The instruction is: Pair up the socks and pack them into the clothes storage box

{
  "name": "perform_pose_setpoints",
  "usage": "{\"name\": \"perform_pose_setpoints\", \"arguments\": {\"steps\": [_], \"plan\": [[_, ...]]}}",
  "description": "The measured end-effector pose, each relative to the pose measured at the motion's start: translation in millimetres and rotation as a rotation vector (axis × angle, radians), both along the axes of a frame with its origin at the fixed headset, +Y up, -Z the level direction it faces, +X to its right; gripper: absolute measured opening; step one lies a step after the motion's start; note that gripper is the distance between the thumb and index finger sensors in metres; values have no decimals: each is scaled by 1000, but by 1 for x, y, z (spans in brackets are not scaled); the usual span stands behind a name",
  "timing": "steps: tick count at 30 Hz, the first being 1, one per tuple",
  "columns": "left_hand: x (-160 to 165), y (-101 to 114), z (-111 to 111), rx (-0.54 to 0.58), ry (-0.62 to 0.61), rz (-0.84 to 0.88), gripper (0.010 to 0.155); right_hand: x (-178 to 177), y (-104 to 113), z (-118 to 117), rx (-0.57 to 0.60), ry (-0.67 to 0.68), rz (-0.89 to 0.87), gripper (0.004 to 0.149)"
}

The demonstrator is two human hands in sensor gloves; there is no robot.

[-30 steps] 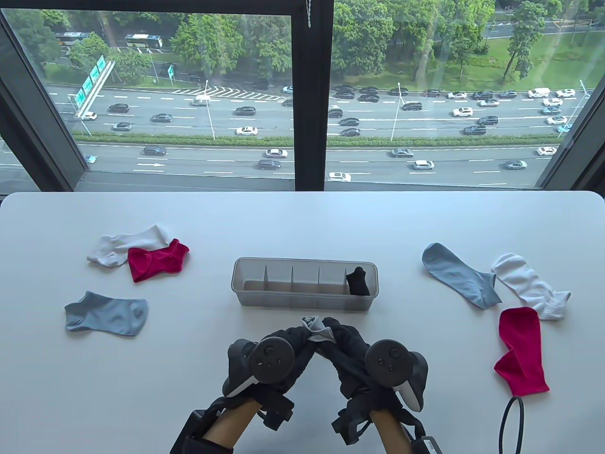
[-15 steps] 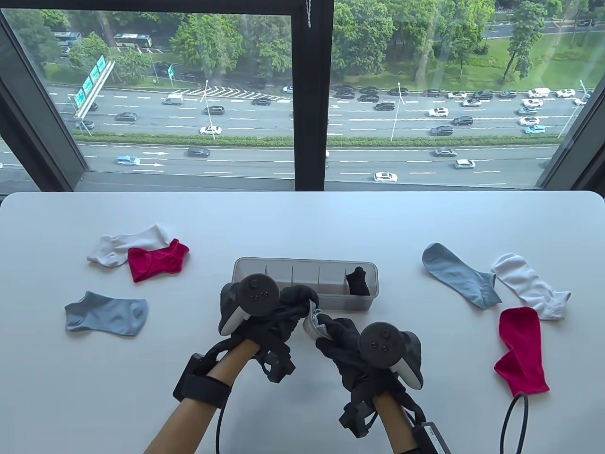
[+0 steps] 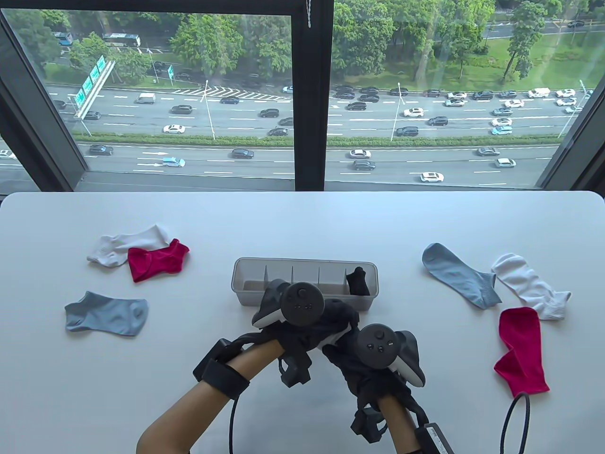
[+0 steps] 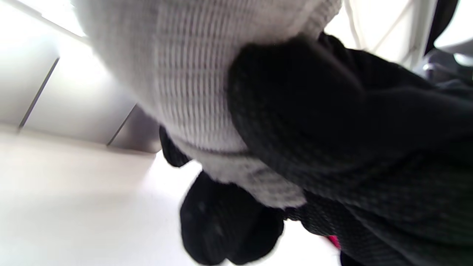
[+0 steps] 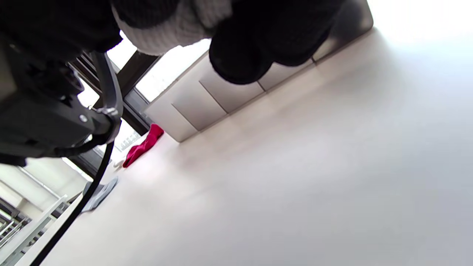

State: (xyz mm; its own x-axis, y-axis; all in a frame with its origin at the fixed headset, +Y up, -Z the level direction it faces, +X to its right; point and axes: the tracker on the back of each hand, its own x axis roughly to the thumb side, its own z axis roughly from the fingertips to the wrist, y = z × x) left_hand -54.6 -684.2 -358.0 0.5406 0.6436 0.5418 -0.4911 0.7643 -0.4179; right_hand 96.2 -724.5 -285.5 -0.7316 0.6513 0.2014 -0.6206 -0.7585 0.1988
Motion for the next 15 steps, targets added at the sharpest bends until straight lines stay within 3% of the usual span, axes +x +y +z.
{"name": "perform_pose_setpoints", "arguments": {"steps": [2,6,10,12,15], "plan": [[-10,-5,-1,-94,56,73,44,-2,1,-1,-20,-29,-53,50],[-21,-6,6,-30,84,106,57,0,6,-4,73,-79,-51,49],[-26,-8,24,25,106,109,58,13,9,-5,99,-172,-122,46],[-28,-13,33,6,100,109,61,20,10,-5,102,-241,-183,60],[-24,-20,48,-18,64,48,75,23,11,-2,100,-250,-228,56]]}}
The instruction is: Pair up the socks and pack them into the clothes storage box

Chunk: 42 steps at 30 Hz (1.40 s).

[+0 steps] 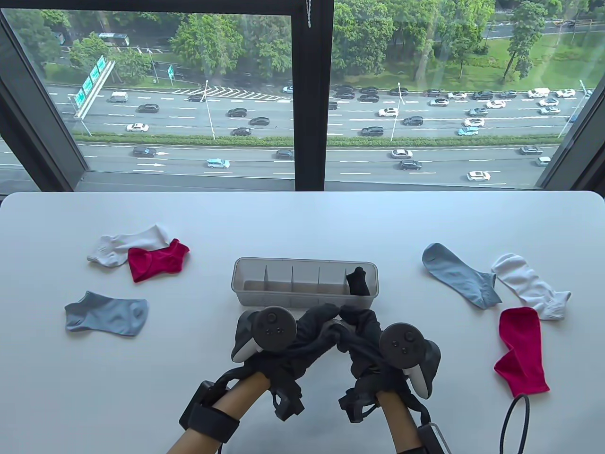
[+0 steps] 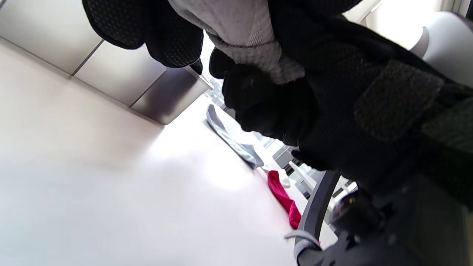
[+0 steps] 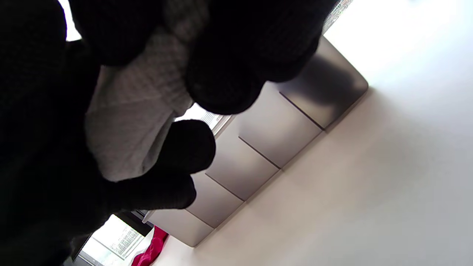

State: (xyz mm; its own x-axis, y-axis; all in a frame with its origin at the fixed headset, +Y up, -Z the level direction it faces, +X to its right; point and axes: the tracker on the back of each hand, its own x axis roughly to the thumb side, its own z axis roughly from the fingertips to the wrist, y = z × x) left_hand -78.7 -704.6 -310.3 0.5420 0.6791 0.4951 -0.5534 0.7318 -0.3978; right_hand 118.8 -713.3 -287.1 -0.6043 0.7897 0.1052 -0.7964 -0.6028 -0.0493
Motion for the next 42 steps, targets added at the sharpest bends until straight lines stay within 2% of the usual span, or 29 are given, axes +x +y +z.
{"name": "perform_pose_setpoints", "arguments": {"steps": [1,3,4,5,6,8,10,13,17,21,24,26,27,28,31,33,35,38,39,42], "plan": [[2,-1,3,17,-8,-71,78,0,0,1,18,-1,10,55],[4,-2,7,61,75,-271,71,-3,2,1,13,34,-32,55],[2,-1,8,136,132,-317,67,-6,3,2,10,59,-46,55],[-1,-1,5,153,161,-292,65,-8,4,3,21,82,-50,57],[-8,-3,4,86,229,-215,65,-11,5,6,48,111,-27,61],[-16,-5,5,-55,272,-137,66,-13,8,11,132,51,114,65],[-24,-4,8,-91,323,-48,71,-17,10,15,228,-1,273,65],[-24,-3,11,-129,297,72,67,-23,10,16,197,107,262,54],[-22,-9,5,-235,153,244,65,-13,16,16,212,151,171,60],[-12,-12,9,-305,109,413,63,-8,26,20,274,90,167,65],[-9,-14,11,-338,94,486,63,-6,29,21,285,59,148,62],[-8,-18,14,-397,80,530,71,-5,28,19,259,59,108,61],[-7,-18,15,-418,61,532,82,-5,27,19,233,56,65,60],[-7,-17,15,-420,63,517,85,-4,27,18,227,49,48,59],[-10,-11,15,-305,108,361,78,-6,26,19,244,29,114,54],[-13,-12,16,-298,106,334,70,-7,23,18,239,-17,121,43],[-16,-16,17,-348,108,351,67,-9,20,15,189,18,130,43],[-13,-12,20,-387,-7,342,62,-6,20,15,183,-18,121,42],[-11,-12,23,-413,-57,306,62,-2,20,14,174,2,83,41],[-12,-14,20,-494,-81,329,62,5,17,16,118,48,-145,41]]}}
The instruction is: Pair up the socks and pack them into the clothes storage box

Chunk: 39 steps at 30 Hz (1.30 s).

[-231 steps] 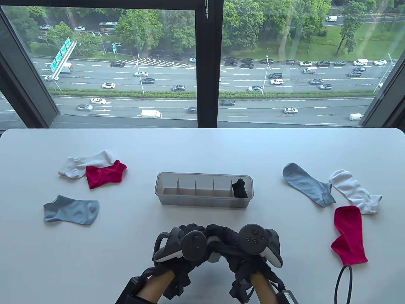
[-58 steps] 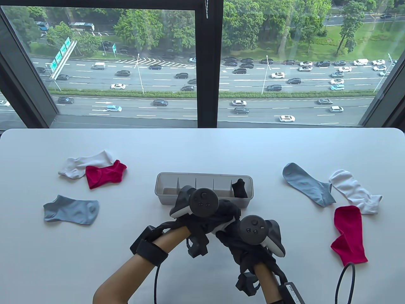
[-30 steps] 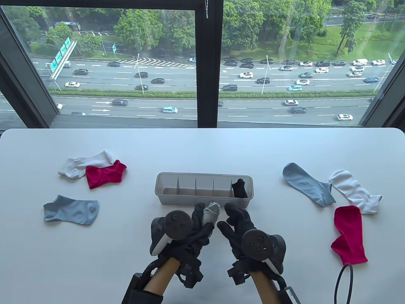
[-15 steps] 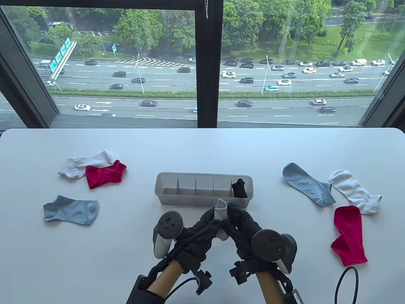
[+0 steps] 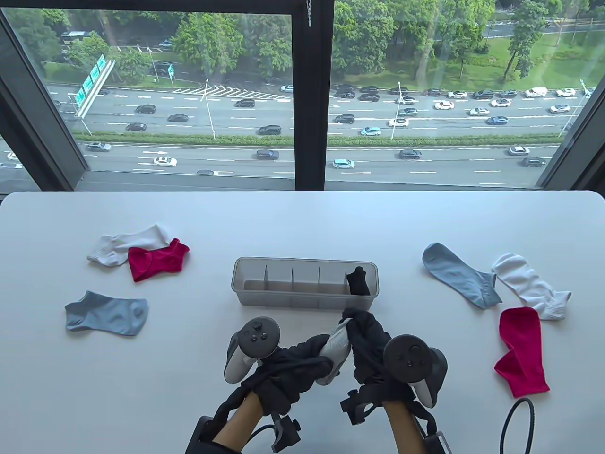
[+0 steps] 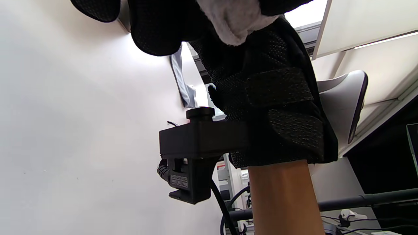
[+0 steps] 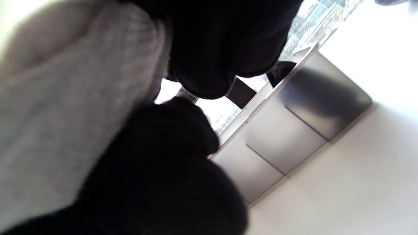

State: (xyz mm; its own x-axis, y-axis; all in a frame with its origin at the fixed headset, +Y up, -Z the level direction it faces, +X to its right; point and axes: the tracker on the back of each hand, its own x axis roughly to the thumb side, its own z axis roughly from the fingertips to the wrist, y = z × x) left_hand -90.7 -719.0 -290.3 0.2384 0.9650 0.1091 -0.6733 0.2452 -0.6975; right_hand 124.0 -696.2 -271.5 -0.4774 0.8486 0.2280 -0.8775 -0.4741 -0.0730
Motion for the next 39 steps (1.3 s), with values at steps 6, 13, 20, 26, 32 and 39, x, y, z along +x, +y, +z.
{"name": "perform_pose_setpoints", "arguments": {"steps": [6,13,20,26,32,39], "plan": [[-6,17,8,561,387,-276,61,0,5,3,22,-91,11,41],[4,22,10,596,311,-388,66,-20,8,7,34,44,47,42],[-17,16,1,328,360,-30,55,-5,2,-3,61,-17,165,42],[-21,13,1,236,300,-39,65,-13,-12,-1,-244,370,5,84],[-29,15,-1,207,359,19,70,-23,-13,0,-134,205,0,45],[-30,27,0,291,217,-18,57,-2,-15,-9,-108,136,96,42]]}}
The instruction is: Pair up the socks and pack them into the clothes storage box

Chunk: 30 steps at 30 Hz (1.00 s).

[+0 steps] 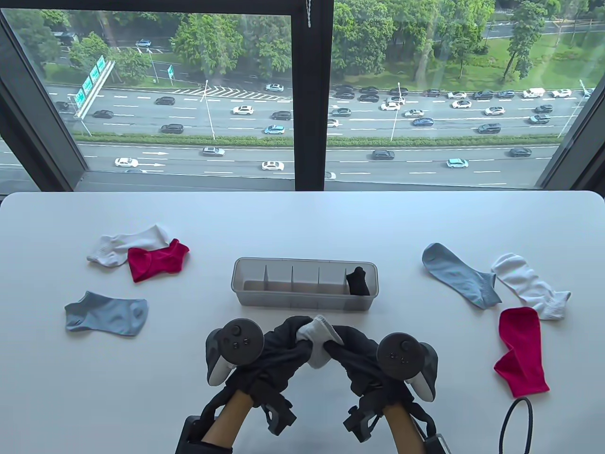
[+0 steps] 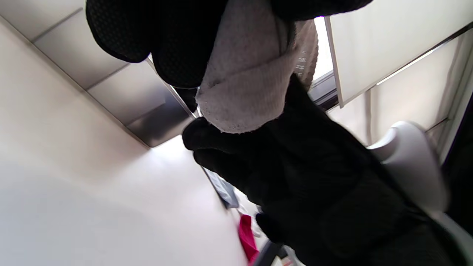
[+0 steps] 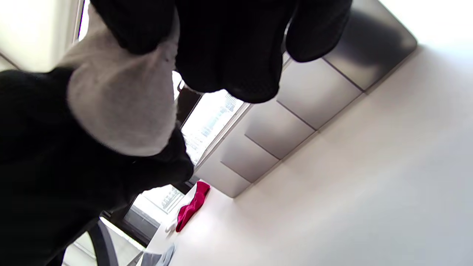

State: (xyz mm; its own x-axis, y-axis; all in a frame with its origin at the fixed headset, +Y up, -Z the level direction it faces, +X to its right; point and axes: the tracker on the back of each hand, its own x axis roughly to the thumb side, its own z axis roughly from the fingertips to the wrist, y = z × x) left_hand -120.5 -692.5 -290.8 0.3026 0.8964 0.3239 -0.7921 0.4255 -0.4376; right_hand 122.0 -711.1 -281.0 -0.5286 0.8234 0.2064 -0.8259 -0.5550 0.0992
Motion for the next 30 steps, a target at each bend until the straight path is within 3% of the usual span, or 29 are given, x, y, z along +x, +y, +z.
{"name": "perform_pose_setpoints", "arguments": {"steps": [1,4,6,7,8,10,11,14,17,19,21,22,25,28,30], "plan": [[6,0,1,-77,-69,78,56,4,0,-4,5,39,5,42],[6,-8,-3,-122,-76,-54,57,4,3,1,57,-12,109,41],[2,-11,-4,-154,-156,-158,70,4,5,4,80,12,213,41],[0,-12,-4,-162,-155,-159,82,2,7,5,97,14,238,41],[-2,-12,-5,-158,-75,-120,83,-1,8,5,108,30,256,42],[-2,-14,-4,-134,102,-66,54,-9,9,4,82,67,224,42],[-1,-15,-4,-91,164,-55,48,-11,6,1,28,81,173,42],[-2,-12,-6,10,38,-174,43,4,-7,-9,-70,48,57,42],[2,-15,-10,-49,-17,-186,42,4,-9,-7,-66,47,65,42],[6,-22,-12,-73,32,-202,49,-5,-4,-3,-9,78,192,42],[11,-25,-8,-87,-42,-314,69,-16,-2,-1,20,85,295,42],[11,-25,-6,-79,-39,-365,70,-20,-1,-1,22,106,322,42],[2,-19,-4,45,185,-416,45,-25,-2,1,23,96,336,43],[-9,-18,-5,-23,245,-279,42,-18,-4,1,-13,97,216,49],[-14,-18,-7,-5,301,-198,42,-14,-8,1,-82,177,95,76]]}}
